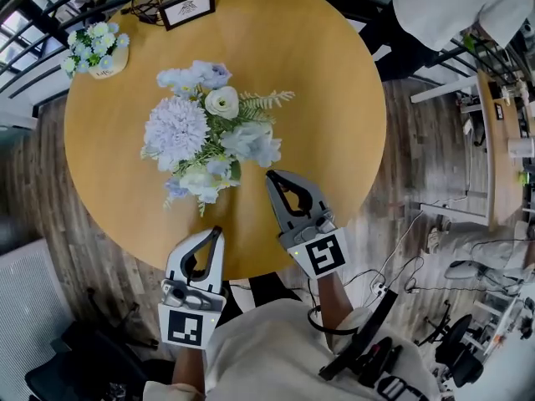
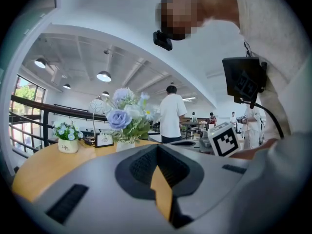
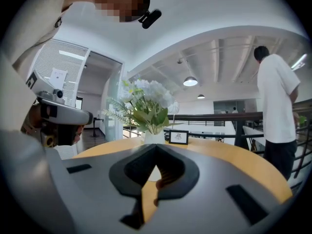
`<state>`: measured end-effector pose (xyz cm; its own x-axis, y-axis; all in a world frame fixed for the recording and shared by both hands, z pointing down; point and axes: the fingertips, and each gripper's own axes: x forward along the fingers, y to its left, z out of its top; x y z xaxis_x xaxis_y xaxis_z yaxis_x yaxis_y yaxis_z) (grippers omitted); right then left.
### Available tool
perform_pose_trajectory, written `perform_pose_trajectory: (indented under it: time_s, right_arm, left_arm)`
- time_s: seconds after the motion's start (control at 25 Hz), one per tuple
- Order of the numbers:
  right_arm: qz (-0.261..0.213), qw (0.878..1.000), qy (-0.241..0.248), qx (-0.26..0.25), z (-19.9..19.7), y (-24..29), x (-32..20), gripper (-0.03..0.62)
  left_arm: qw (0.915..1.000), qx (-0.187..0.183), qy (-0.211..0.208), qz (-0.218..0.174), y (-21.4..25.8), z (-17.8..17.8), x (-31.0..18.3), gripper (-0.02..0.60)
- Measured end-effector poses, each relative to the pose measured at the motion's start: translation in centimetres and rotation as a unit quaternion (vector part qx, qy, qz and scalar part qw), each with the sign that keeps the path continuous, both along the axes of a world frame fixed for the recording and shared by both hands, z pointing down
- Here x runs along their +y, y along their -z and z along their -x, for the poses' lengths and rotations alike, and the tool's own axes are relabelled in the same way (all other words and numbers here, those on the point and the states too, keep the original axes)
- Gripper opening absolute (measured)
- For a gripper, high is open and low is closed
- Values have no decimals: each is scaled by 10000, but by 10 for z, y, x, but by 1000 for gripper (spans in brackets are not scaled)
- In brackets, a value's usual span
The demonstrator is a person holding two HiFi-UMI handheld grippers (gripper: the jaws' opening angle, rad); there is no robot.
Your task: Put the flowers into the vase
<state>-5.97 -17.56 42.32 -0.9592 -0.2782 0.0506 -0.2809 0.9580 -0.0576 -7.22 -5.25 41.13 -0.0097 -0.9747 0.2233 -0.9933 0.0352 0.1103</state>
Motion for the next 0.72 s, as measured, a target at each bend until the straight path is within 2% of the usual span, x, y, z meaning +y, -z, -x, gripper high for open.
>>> perform_pose_trajectory:
  time_s: [0.52, 0.6, 0.72]
  right_arm:
    - [133, 9969, 528, -569, -31, 68, 70, 8]
    - [119, 9972, 512, -539, -39, 72, 83, 8]
    - [96, 9983, 530, -216, -50, 63, 104, 8]
  left_arm:
    - [9989, -271, -128, -372, 57, -15, 17, 6]
    - [9984, -319, -155, -445, 65, -23, 28, 6]
    - [9980, -295, -193, -517, 67, -34, 49, 6]
